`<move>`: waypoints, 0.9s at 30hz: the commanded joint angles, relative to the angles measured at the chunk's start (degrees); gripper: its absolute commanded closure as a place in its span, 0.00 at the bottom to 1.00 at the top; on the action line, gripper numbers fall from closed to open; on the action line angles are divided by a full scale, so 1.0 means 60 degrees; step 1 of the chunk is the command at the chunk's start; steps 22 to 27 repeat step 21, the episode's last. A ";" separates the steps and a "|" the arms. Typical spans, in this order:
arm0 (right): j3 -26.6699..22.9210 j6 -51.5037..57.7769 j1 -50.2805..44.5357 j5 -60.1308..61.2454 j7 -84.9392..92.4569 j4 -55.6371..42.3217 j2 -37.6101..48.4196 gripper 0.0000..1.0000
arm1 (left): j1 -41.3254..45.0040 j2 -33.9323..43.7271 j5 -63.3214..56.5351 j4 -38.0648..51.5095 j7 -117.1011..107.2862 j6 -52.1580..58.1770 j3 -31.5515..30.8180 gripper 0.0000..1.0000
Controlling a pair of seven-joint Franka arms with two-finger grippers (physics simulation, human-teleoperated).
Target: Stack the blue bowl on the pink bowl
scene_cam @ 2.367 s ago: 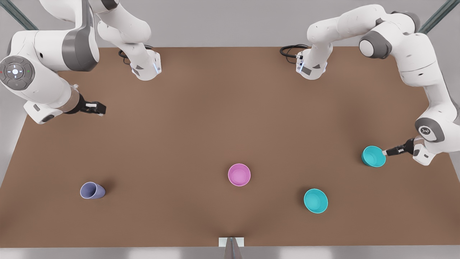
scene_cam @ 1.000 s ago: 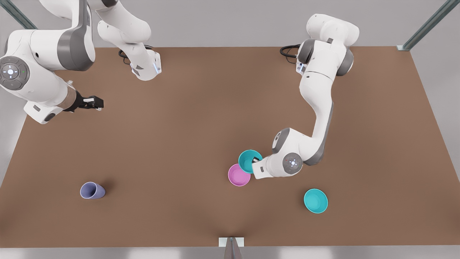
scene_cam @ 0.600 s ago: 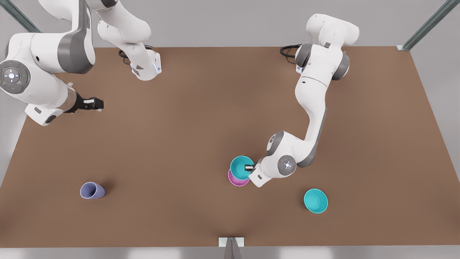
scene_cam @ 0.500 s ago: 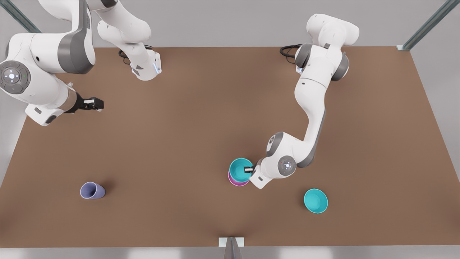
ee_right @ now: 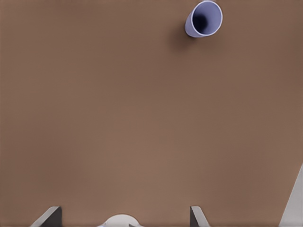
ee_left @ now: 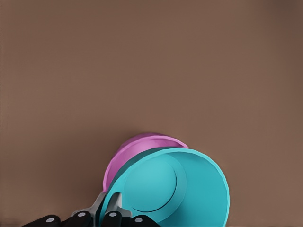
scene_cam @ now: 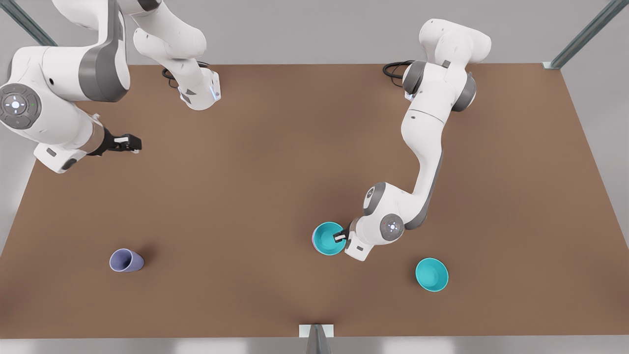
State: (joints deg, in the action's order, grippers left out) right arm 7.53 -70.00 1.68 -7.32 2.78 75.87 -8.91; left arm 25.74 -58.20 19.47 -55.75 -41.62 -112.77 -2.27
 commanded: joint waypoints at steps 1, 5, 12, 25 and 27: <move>-0.0025 -0.0096 -0.0074 0.0048 0.0021 -0.0004 0.0005 0.00 | 0.0016 0.0018 0.0022 -0.0039 -0.1735 0.0119 -0.0002 0.79; -0.0128 -0.0096 -0.0074 0.0048 0.0021 -0.0004 -0.0010 0.00 | 0.0060 0.0135 0.0081 -0.0024 -0.1823 0.0148 -0.0002 0.00; -0.0142 -0.0110 -0.0089 0.0062 0.0065 -0.0033 0.0005 0.00 | -0.0218 0.4733 -0.1647 0.0078 0.6775 0.7194 0.4422 0.00; -0.0157 -0.0154 -0.0089 0.0062 0.0065 -0.0033 0.0005 0.00 | -0.3133 0.8470 -0.3669 -0.3965 0.7186 0.5333 -0.0310 0.00; -0.0157 -0.0154 -0.0089 0.0062 0.0065 -0.0033 0.0005 0.00 | -0.3133 0.8470 -0.3669 -0.3965 0.7186 0.5333 -0.0310 0.00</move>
